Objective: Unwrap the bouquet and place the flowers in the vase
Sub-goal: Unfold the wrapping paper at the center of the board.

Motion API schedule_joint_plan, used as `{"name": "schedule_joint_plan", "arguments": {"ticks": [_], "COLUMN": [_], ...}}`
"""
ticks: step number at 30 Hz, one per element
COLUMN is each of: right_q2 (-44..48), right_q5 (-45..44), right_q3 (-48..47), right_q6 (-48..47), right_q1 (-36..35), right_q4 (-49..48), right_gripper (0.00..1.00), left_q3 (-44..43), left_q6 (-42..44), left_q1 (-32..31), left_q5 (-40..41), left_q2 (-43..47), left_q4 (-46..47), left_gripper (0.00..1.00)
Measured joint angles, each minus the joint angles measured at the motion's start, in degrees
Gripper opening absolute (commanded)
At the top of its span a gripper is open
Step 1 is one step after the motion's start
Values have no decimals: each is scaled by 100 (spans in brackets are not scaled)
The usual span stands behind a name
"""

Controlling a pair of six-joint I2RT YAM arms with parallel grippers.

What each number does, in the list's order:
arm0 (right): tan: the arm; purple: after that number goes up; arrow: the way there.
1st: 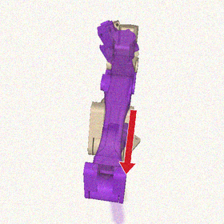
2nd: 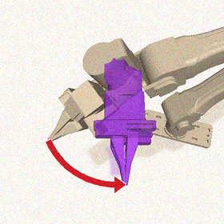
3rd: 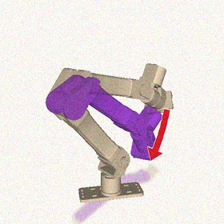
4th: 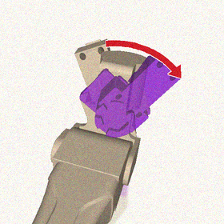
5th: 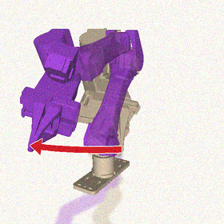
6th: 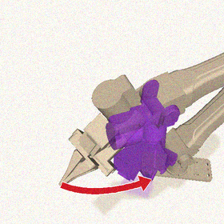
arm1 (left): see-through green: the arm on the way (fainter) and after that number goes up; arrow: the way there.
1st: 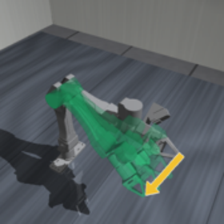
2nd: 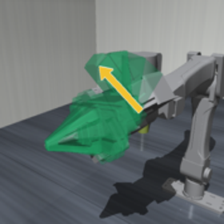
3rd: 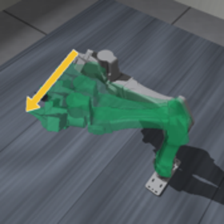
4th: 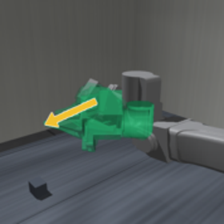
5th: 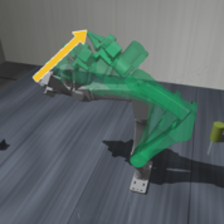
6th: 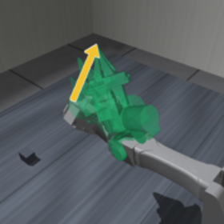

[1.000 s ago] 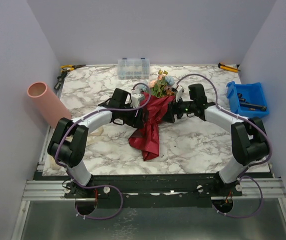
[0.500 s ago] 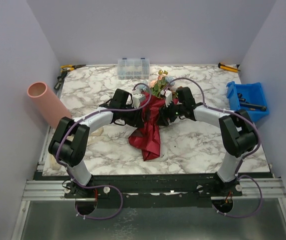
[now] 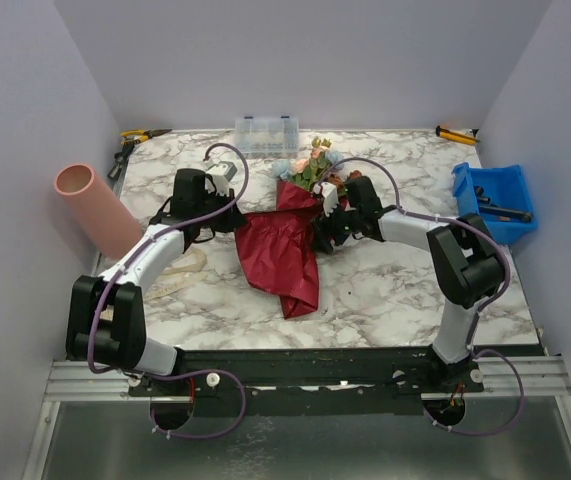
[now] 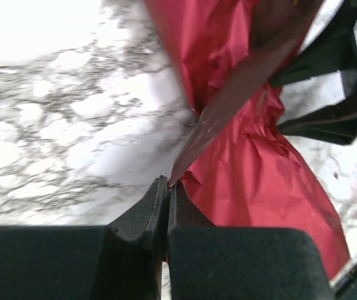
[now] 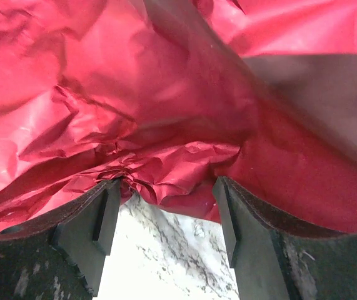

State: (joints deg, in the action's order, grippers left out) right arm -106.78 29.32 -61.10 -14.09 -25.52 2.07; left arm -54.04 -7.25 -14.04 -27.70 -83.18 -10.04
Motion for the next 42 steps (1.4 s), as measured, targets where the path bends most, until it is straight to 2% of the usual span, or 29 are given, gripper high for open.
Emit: {"name": "schedule_joint_plan", "arguments": {"ticks": [6, 11, 15, 19, 24, 30, 37, 42], "right_q2": [-448, -649, -654, -542, 153, 1421, 2262, 2830], "right_q5": [-9, -9, 35, 101, 313, 503, 570, 216], "right_q3": [-605, -918, -970, -1130, -1432, -1600, -1515, -1257], "right_q6": [-20, -96, -142, -188, -203, -68, 227, 306], "right_q1": [-44, -52, -57, -55, -35, 13, 81, 376], "right_q4": [315, 540, 627, 1117, 1836, 1950, 2157, 2361], "right_gripper": [67, 67, 74, 79, 81, 83, 85, 88], "left_q3": [199, 133, 105, 28, -225, -616, -1003, -1469], "left_q6": [26, 116, 125, 66, -81, -398, -960, -1252], "left_q1": [426, 708, 890, 896, 723, 415, -363, -1082], "left_q5": [636, 765, 278, -614, -1244, -1718, -2070, -2197], "left_q2": [107, -275, -472, -291, 111, 118, -472, -1158], "left_q4": [260, 389, 363, 361, 372, 428, 769, 1056], "left_gripper": [0, 0, 0, 0, 0, 0, 0, 0]}}
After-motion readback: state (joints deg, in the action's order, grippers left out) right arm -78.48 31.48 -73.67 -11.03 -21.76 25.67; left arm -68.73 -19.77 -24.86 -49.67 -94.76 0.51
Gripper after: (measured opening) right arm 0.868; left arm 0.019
